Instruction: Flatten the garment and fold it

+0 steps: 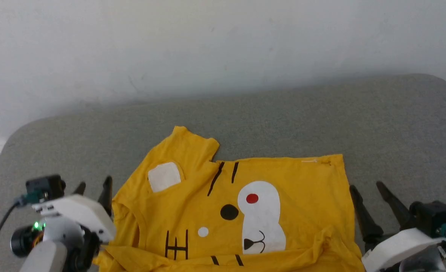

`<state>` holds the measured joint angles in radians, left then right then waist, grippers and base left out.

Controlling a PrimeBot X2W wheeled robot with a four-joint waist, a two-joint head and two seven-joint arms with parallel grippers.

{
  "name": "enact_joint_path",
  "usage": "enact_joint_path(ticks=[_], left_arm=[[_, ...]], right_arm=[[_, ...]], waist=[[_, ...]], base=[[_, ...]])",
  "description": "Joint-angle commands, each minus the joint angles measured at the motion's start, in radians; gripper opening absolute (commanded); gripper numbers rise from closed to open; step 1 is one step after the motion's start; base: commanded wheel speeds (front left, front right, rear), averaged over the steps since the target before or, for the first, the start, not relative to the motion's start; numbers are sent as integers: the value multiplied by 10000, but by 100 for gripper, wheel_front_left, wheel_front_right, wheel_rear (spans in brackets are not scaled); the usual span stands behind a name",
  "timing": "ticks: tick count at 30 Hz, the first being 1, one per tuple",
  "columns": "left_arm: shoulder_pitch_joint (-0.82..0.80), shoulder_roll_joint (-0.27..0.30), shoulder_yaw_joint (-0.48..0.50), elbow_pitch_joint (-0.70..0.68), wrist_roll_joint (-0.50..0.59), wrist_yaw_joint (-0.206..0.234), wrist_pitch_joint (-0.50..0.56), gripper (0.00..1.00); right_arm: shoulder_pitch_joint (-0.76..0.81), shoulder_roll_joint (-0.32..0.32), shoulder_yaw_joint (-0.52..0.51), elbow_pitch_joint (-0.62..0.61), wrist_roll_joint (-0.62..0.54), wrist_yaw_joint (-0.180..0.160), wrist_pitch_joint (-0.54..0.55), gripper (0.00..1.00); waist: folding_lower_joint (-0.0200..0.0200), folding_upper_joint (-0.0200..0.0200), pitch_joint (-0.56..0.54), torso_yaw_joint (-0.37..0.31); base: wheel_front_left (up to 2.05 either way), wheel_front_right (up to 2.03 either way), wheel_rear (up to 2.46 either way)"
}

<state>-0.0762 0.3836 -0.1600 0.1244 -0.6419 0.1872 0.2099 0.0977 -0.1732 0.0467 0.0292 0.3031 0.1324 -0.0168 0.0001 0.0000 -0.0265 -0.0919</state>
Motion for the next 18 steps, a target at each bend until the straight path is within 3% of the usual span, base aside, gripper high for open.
enact_joint_path(ticks=[1, 8, 14, 18], left_arm=[[-739, 2, -12, 194, 188, 2, -149, 100], [-4048, 30, -349, 1440, 739, -279, -178, 100], [-6242, 6, -881, 2725, 1011, -724, 480, 100], [-7534, -76, -1455, 3790, 1116, -1286, 1383, 100]], right_arm=[[-331, 102, -4, -334, -123, -17, -101, 100], [-1266, 194, 266, -1294, -308, -17, -277, 100], [-1790, 268, 539, -1357, -177, -17, -535, 100], [-2086, 332, 798, -1189, -30, -17, -750, 100]], waist=[[-1, 0, 942, -400], [-1, 0, 2795, -1091], [-1, 0, 3698, -1616], [-1, 0, 4135, -2005]], base=[[0, 0, 0], [0, 0, 0], [0, 0, 0], [0, 0, 0]])
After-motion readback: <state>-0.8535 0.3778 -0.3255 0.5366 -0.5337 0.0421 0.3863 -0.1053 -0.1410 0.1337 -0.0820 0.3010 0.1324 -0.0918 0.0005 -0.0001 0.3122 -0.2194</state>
